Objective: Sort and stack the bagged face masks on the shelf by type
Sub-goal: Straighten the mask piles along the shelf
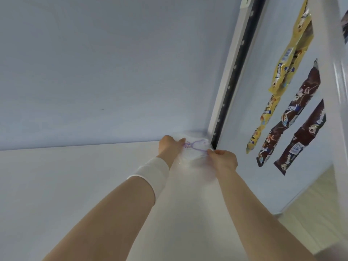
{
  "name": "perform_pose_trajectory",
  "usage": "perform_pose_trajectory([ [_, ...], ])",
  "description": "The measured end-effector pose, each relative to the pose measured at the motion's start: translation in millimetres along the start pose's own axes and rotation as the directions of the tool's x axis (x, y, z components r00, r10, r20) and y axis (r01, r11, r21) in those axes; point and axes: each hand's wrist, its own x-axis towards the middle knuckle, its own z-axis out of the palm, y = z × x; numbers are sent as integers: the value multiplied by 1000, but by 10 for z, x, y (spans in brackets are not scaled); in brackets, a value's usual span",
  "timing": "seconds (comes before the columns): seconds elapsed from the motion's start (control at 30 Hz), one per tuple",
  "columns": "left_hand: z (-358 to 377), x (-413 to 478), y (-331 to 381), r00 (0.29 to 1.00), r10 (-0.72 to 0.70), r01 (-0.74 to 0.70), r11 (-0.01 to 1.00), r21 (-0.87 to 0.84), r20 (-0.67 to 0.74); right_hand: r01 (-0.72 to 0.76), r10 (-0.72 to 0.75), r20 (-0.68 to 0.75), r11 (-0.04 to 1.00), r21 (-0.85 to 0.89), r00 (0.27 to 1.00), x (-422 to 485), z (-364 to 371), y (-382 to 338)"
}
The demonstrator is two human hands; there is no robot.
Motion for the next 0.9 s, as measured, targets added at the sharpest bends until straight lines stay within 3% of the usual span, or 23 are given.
perform_pose_trajectory([
  [0.47, 10, -75, 105, 994, 98, -81, 952, 294, -44, 78, -70, 41, 964, -255, 997, 100, 1, -83],
  [0.6, -203, -197, 119, 982, 182, -144, 902, 407, -55, 158, -186, -47, 921, -356, 981, -41, -78, -153],
  [0.7, -491, -342, 76, 934, 357, -269, 758, 594, -33, 290, -418, -63, 723, -627, 906, -248, -105, -274],
  [0.8, -883, -507, -78, 870, 492, -333, 561, 757, 18, 463, -605, 107, 470, -752, 789, -533, 20, -389],
  [0.9, -1363, -679, -348, 858, 512, -313, 442, 841, 50, 576, -617, 314, 281, -768, 721, -908, 317, -501],
])
